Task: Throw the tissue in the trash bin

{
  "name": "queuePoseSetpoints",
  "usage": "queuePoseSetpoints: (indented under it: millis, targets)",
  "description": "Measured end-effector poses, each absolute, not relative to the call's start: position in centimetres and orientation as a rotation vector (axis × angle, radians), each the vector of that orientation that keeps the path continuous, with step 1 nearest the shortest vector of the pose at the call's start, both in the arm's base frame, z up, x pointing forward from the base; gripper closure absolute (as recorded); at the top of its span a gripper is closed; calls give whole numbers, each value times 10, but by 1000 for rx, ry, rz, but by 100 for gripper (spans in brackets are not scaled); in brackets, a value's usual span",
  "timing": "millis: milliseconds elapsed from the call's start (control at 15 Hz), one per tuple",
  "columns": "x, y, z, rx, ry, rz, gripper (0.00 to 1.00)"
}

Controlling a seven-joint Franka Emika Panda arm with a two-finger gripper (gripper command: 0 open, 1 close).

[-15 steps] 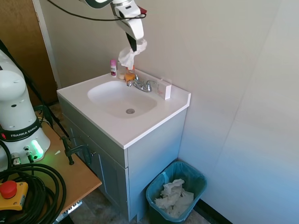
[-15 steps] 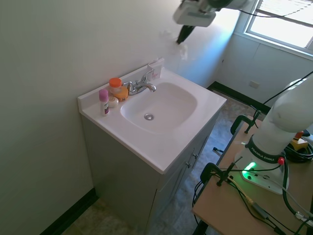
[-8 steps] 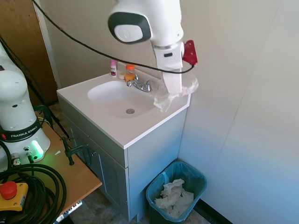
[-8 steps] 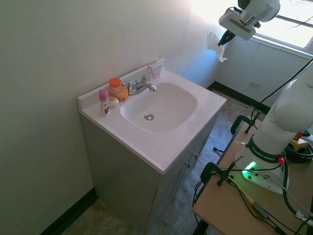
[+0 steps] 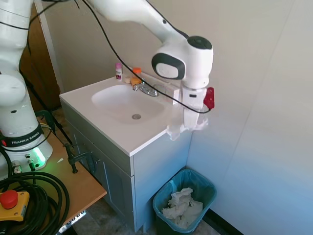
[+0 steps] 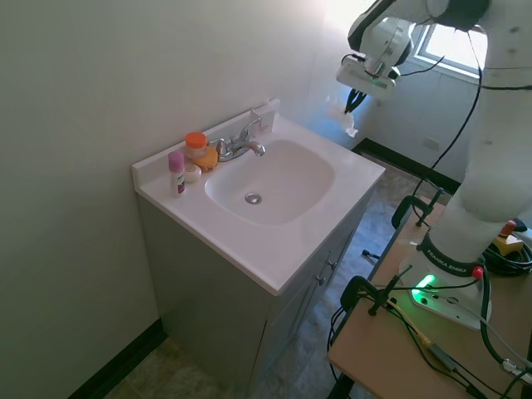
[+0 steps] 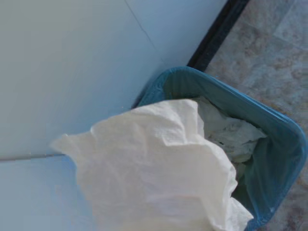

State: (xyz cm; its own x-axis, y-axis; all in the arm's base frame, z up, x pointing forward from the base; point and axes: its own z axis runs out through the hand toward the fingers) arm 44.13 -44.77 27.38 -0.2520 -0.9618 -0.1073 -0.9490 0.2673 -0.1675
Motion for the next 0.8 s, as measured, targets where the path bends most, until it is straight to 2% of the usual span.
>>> queuePoseSetpoints:
  millis: [133, 267, 600, 667, 800]
  targets:
    - [460, -468, 225, -1812, 2354, -53, 100]
    - [482, -483, 199, -1838, 2356, -35, 100]
    - [510, -494, 205, -1863, 2334, -23, 100]
    - [510, -495, 203, -1863, 2332, -18, 0]
    - [512, -495, 200, -1867, 2323, -5, 0]
